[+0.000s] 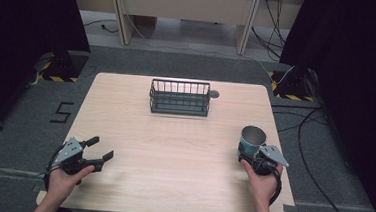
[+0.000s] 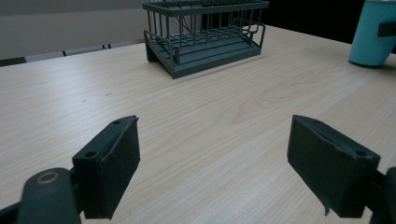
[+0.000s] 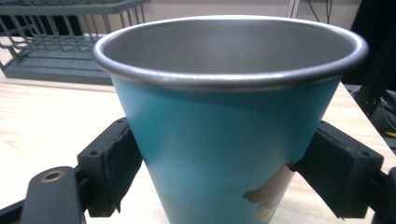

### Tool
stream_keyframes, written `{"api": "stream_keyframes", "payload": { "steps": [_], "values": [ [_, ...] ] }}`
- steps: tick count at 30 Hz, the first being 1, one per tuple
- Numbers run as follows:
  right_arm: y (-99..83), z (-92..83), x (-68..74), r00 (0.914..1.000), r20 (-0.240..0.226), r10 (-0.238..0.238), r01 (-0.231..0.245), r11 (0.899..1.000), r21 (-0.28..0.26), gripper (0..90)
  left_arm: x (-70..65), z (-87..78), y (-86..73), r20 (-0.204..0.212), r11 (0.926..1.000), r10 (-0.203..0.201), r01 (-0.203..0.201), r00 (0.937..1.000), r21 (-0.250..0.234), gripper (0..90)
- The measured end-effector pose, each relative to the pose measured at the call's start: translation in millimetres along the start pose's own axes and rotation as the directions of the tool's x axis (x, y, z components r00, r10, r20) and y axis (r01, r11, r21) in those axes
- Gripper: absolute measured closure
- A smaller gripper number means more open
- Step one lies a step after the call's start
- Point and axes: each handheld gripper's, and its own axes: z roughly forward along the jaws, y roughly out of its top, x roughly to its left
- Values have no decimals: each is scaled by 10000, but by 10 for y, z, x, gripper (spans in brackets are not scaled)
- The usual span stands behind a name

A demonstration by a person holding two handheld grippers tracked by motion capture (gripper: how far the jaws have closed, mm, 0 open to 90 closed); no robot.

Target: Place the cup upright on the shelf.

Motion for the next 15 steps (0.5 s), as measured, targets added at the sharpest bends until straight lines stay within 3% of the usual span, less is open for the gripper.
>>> {"api": "stream_keyframes", "payload": {
  "steps": [15],
  "values": [
    [140, -44, 111, 9992, -61, -389, 385, 9977, -559, 186, -1, 1, 1, -7, 10000, 20, -20, 10000, 8, 166]
  ]
}}
